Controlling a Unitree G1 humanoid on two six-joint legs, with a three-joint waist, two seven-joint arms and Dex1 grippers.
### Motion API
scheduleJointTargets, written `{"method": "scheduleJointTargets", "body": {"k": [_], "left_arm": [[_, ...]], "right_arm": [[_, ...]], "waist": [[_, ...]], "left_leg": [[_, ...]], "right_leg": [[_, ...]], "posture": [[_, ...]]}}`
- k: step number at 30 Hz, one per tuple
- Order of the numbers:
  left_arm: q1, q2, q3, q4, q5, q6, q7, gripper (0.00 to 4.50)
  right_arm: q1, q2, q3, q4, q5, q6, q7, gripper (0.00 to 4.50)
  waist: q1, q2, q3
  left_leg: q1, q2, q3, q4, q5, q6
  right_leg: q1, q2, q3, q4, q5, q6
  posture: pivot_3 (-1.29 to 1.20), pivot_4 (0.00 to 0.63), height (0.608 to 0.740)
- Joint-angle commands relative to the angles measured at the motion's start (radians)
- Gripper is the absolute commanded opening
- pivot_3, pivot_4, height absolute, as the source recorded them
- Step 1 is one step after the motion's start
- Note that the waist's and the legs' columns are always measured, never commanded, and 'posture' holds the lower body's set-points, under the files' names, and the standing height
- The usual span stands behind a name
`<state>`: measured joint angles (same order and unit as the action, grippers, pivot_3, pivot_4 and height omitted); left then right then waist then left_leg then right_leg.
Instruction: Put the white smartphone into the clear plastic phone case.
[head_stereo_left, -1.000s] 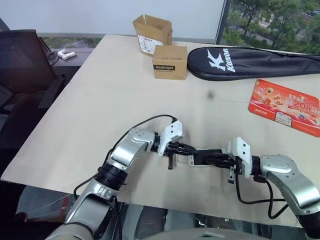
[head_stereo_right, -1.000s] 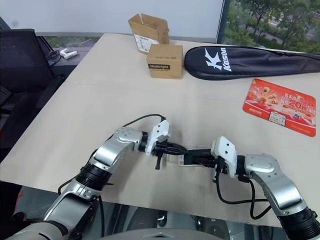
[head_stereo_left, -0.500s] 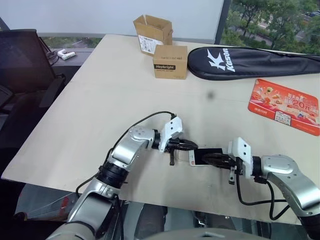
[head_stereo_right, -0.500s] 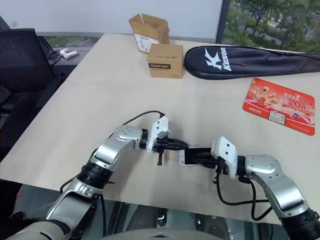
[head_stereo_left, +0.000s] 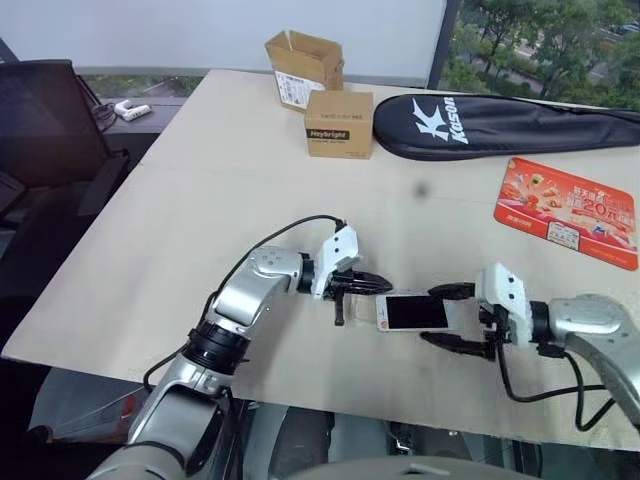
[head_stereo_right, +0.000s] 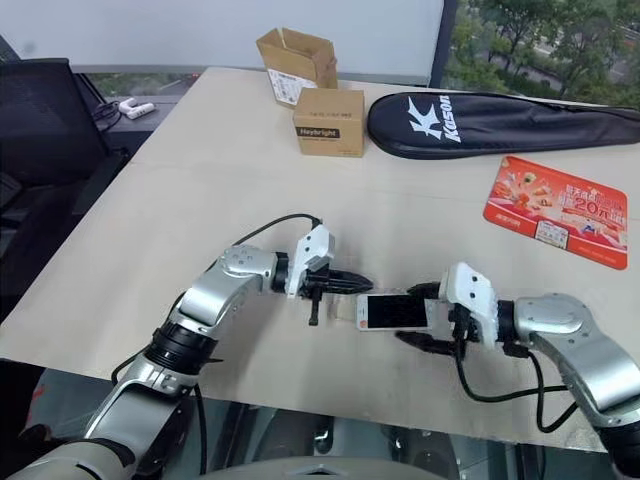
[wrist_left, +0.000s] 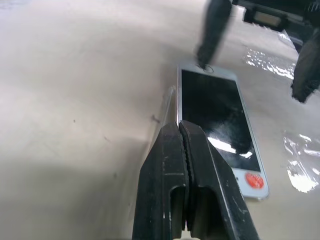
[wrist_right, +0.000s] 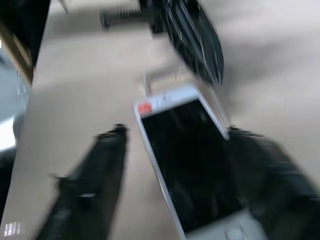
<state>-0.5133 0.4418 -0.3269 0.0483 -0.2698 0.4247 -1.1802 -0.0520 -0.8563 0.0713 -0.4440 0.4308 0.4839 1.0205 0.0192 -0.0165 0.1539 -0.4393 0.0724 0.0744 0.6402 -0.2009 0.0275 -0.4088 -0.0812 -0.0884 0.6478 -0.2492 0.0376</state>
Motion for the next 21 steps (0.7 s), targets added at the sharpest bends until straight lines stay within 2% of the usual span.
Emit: {"method": "scheduleJointTargets", "body": {"k": [1,6,10,17,21], "left_arm": [[-0.009,0.026,-0.01,-0.038,0.01,-0.023,-0.028,0.0],[0.009,0.088,-0.03,-0.086,0.025,-0.024,-0.068,0.0],[0.013,0.122,-0.031,-0.126,0.02,-0.019,-0.079,0.0],[0.016,0.162,-0.019,-0.174,0.011,-0.022,-0.087,0.0],[0.016,0.165,-0.018,-0.173,0.013,-0.025,-0.083,0.0]], "right_arm": [[-0.055,-0.032,0.004,0.056,-0.03,-0.023,0.046,4.47],[-0.148,-0.046,0.1,0.201,-0.15,-0.093,0.102,4.47],[-0.186,-0.043,0.148,0.255,-0.18,-0.143,0.167,4.47],[-0.199,-0.057,0.172,0.288,-0.207,-0.189,0.249,4.47],[-0.21,-0.031,0.174,0.288,-0.213,-0.176,0.234,4.47]], "waist": [[-0.002,0.0,0.0],[-0.004,0.0,0.001],[-0.003,0.0,0.001],[-0.003,0.001,0.002],[-0.003,0.001,0.002]], "left_leg": [[0.0,0.0,0.0,0.0,0.0,0.0],[0.0,0.0,0.001,0.002,0.0,0.0],[0.001,0.001,0.001,0.004,0.0,0.0],[0.001,0.001,0.001,0.009,0.0,0.0],[0.001,0.001,0.001,0.01,0.0,0.0]], "right_leg": [[0.0,0.0,0.0,0.0,0.0,0.0],[-0.001,0.0,0.0,0.004,0.0,0.0],[-0.001,0.001,0.0,0.008,0.0,0.0],[-0.001,0.0,0.002,0.012,-0.001,0.002],[-0.001,0.0,0.002,0.012,-0.002,0.002]], "posture": [[0.0,0.15,0.732],[0.0,0.15,0.732],[0.0,0.15,0.732],[0.0,0.15,0.732],[0.0,0.15,0.732]]}}
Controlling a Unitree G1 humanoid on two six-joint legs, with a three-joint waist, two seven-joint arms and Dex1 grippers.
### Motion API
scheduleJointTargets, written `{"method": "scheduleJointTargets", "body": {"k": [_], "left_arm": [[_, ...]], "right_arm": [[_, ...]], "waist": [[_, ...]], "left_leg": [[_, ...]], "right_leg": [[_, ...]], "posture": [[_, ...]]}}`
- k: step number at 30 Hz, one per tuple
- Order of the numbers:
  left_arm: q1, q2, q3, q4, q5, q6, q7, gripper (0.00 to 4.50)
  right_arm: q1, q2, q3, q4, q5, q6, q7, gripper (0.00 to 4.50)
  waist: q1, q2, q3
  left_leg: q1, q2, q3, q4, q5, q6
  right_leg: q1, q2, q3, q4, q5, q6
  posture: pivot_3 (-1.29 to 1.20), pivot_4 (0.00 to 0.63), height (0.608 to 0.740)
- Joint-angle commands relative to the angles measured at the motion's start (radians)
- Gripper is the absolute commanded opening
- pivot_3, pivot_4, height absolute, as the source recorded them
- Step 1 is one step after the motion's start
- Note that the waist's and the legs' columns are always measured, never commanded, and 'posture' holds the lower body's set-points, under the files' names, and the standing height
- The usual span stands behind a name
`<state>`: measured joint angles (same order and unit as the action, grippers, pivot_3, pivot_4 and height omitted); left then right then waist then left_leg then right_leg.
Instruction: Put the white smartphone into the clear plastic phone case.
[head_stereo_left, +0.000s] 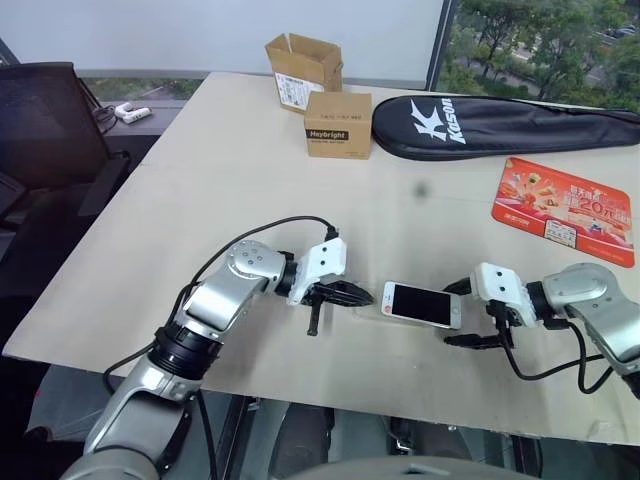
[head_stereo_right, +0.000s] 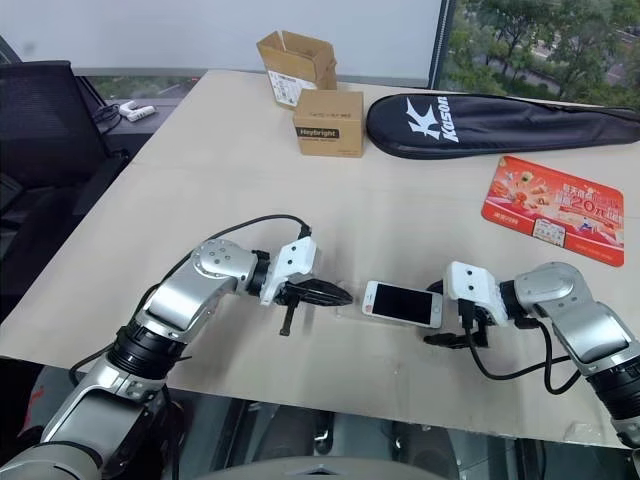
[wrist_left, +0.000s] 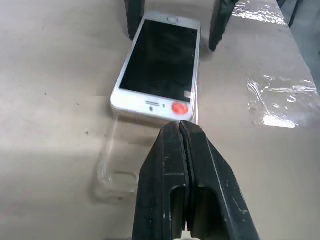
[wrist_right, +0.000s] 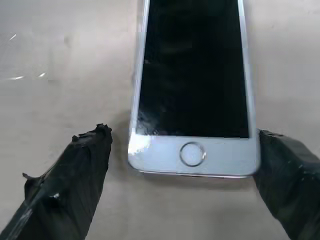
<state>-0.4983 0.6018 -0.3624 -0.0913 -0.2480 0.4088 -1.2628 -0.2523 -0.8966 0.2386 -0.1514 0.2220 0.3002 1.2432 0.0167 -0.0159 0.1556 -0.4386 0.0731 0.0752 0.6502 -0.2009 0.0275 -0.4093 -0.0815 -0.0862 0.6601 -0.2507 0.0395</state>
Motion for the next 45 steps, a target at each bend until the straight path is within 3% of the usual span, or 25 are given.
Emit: {"method": "scheduleJointTargets", "body": {"k": [1,5,9,23,45], "left_arm": [[0.0,0.005,0.018,-0.032,-0.008,-0.01,0.001,0.0],[-0.005,-0.002,0.021,-0.029,-0.009,-0.008,0.01,0.0],[-0.005,-0.006,0.022,-0.029,-0.012,-0.005,0.015,0.0],[-0.037,-0.103,-0.031,0.062,0.021,-0.033,0.029,0.0],[0.013,-0.146,-0.084,0.157,0.12,-0.07,0.071,0.0]], "right_arm": [[-0.013,0.014,0.009,-0.004,-0.006,0.011,0.009,4.47],[-0.018,0.034,0.002,-0.007,-0.009,0.02,-0.003,4.47],[-0.018,0.044,-0.011,-0.02,-0.005,0.037,-0.013,2.96],[-0.058,0.026,0.0,-0.098,-0.029,0.064,0.006,2.96],[-0.131,0.012,0.045,-0.094,-0.093,0.083,0.033,2.96]], "waist": [[-0.001,0.0,0.0],[-0.002,0.0,0.0],[-0.002,0.0,0.0],[-0.002,0.0,0.0],[-0.001,0.0,0.0]], "left_leg": [[0.0,0.0,0.0,0.0,0.0,0.0],[0.0,0.0,0.001,0.0,0.0,0.0],[0.001,0.001,0.001,0.0,0.0,0.0],[0.001,0.001,0.002,0.001,0.0,0.0],[0.001,0.0,0.003,0.002,0.0,0.0]], "right_leg": [[0.0,0.0,0.0,0.0,0.0,0.0],[0.0,0.001,0.0,0.001,0.0,0.0],[0.0,0.001,0.0,0.002,0.0,0.0],[0.0,0.001,0.001,0.002,0.0,0.0],[0.0,0.001,0.001,0.003,0.002,-0.004]], "posture": [[0.0,0.15,0.732],[0.0,0.15,0.732],[0.0,0.15,0.732],[0.0,0.15,0.732],[0.0,0.15,0.732]]}}
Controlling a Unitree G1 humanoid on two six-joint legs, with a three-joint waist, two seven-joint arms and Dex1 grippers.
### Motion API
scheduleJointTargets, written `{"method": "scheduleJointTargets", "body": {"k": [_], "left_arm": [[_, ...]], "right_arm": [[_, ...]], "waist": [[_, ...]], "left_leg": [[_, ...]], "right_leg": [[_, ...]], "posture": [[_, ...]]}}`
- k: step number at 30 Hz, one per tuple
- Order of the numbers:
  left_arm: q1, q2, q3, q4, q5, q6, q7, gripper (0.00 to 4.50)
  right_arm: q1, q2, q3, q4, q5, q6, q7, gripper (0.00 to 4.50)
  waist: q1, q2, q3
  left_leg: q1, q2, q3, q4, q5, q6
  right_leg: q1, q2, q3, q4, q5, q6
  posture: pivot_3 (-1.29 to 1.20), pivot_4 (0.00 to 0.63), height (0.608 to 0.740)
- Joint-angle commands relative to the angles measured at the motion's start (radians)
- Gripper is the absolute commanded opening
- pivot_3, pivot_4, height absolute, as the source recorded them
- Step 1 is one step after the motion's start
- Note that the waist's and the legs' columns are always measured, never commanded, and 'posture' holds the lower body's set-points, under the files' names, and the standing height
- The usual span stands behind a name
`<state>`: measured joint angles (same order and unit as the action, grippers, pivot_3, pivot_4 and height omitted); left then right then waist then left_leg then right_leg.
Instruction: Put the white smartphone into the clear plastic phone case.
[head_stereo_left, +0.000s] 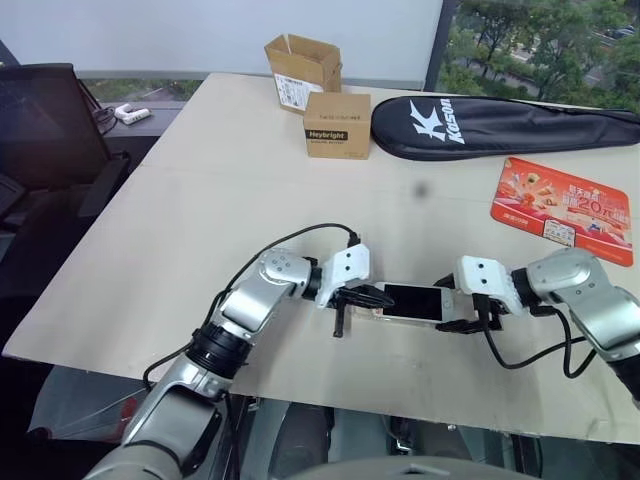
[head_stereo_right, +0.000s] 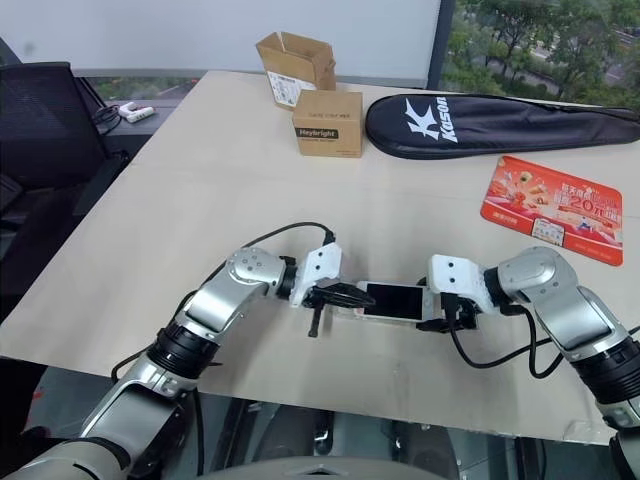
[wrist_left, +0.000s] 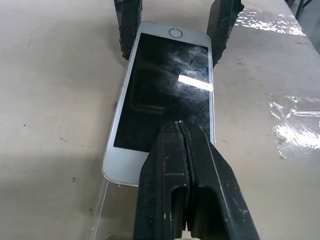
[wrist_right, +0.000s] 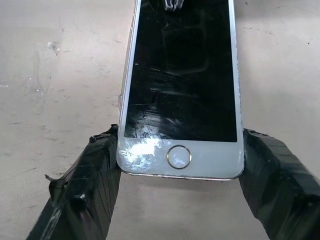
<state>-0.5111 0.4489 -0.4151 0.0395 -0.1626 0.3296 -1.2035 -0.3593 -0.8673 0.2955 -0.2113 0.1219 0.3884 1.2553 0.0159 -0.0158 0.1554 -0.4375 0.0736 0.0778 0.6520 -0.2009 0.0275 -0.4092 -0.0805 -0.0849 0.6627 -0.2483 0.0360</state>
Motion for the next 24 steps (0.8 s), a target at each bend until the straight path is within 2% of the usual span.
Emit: {"method": "scheduleJointTargets", "body": {"k": [1,8,24], "left_arm": [[0.031,0.006,-0.033,0.027,0.036,0.01,0.014,0.0],[0.059,0.001,-0.041,0.027,0.036,0.014,0.021,0.0],[0.076,-0.008,-0.04,0.045,0.041,0.003,0.034,0.0]], "right_arm": [[-0.025,-0.019,-0.01,-0.037,0.008,-0.006,0.025,2.96],[-0.037,-0.027,-0.002,-0.066,0.005,0.016,0.026,2.96],[-0.079,-0.052,0.032,-0.137,0.01,0.303,0.001,2.96]], "waist": [[0.0,0.0,0.0],[0.001,0.0,0.0],[0.001,0.0,0.0]], "left_leg": [[0.0,0.0,0.0,0.0,0.0,0.0],[0.0,0.0,0.0,0.0,0.0,0.0],[0.001,-0.001,-0.001,0.001,0.0,0.0]], "right_leg": [[0.0,0.0,0.0,0.0,0.0,0.0],[0.0,0.0,0.0,0.0,0.0,0.0],[0.001,-0.001,0.0,0.0,0.0,0.0]], "posture": [[0.0,0.15,0.732],[0.0,0.15,0.732],[0.0,0.15,0.732]]}}
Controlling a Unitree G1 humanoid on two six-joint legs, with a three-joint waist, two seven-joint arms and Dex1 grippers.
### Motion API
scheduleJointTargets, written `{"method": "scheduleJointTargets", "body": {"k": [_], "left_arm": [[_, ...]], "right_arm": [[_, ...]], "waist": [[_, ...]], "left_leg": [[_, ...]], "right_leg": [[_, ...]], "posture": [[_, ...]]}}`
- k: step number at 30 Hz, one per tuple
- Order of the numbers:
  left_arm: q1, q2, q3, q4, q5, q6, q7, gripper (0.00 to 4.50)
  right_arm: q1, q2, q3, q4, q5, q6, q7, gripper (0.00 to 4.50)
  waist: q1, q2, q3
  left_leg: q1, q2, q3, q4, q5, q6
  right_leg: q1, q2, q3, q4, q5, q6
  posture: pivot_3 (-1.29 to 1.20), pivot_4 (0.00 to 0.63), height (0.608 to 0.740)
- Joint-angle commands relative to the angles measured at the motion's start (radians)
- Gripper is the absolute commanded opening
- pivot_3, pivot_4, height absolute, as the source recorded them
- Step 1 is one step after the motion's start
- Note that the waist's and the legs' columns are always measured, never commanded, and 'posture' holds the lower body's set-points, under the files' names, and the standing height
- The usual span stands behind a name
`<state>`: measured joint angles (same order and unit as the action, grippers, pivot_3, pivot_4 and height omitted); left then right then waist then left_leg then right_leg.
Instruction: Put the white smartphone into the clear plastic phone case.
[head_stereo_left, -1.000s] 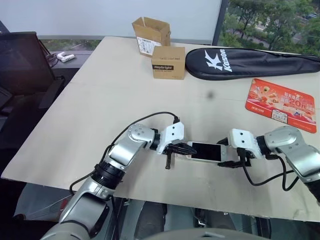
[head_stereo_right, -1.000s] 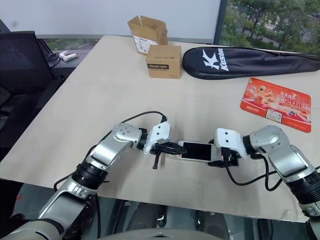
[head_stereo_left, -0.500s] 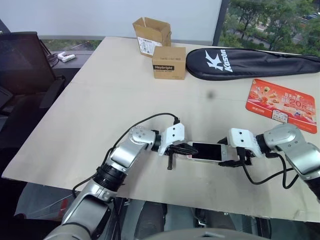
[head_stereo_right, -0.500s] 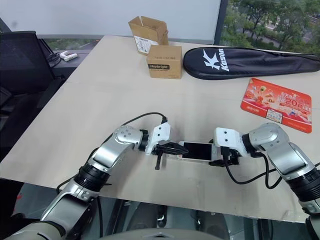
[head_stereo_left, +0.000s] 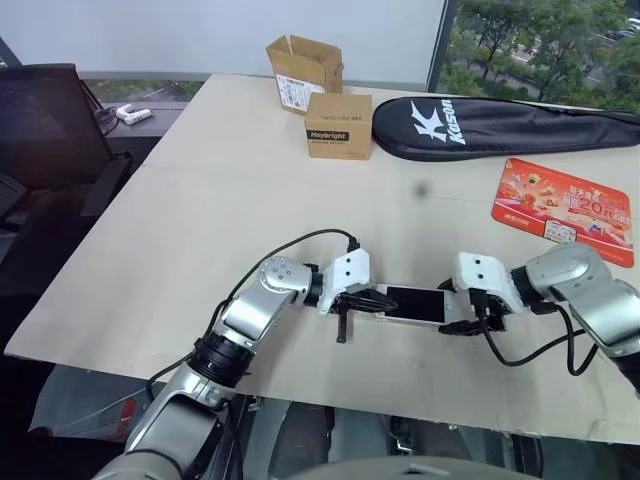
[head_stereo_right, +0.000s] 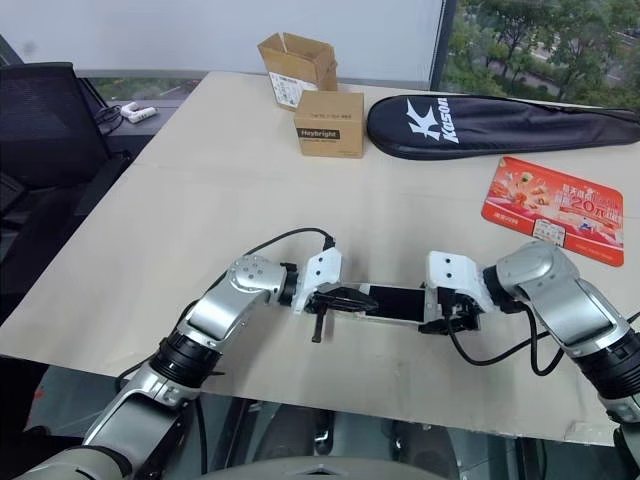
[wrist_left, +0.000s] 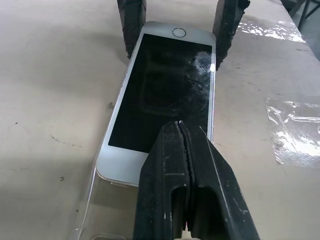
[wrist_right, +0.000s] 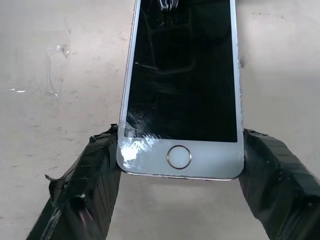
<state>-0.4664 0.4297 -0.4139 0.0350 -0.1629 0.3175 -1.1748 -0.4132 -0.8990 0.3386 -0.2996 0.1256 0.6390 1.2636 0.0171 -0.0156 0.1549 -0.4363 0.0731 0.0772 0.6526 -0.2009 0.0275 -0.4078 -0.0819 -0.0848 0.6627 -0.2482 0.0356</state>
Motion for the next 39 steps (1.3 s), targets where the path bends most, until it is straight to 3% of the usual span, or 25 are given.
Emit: {"method": "scheduleJointTargets", "body": {"k": [1,26,32,39], "left_arm": [[0.032,0.012,-0.041,0.051,0.041,0.014,0.005,0.0],[0.016,0.0,-0.032,0.106,0.046,-0.021,0.012,0.0],[0.023,0.003,-0.031,0.106,0.049,-0.024,0.013,0.0],[0.029,0.011,-0.028,0.1,0.053,-0.022,0.024,0.0]], "right_arm": [[-0.028,-0.022,-0.009,-0.05,0.006,0.071,-0.011,2.96],[-0.078,0.05,-0.056,-0.064,0.186,0.369,-0.11,2.96],[-0.074,0.009,0.007,-0.087,0.144,0.307,-0.114,2.96],[-0.09,-0.045,0.127,-0.083,-0.006,0.12,-0.114,2.96]], "waist": [[-0.001,0.0,0.0],[-0.004,0.0,-0.001],[-0.004,0.0,-0.002],[-0.004,0.0,-0.002]], "left_leg": [[0.0,0.0,0.0,0.0,0.0,0.0],[0.004,0.0,-0.004,0.0,0.0,0.0],[0.005,0.0,-0.005,0.0,0.0,0.0],[0.004,0.0,-0.005,0.0,0.0,0.0]], "right_leg": [[0.0,0.0,0.0,0.0,0.0,0.0],[0.001,0.002,0.002,0.0,0.002,-0.007],[0.001,0.003,0.003,0.0,0.001,-0.007],[0.0,0.003,0.004,0.0,0.001,-0.006]], "posture": [[0.0,0.15,0.732],[0.0,0.15,0.732],[0.0,0.15,0.732],[0.0,0.15,0.732]]}}
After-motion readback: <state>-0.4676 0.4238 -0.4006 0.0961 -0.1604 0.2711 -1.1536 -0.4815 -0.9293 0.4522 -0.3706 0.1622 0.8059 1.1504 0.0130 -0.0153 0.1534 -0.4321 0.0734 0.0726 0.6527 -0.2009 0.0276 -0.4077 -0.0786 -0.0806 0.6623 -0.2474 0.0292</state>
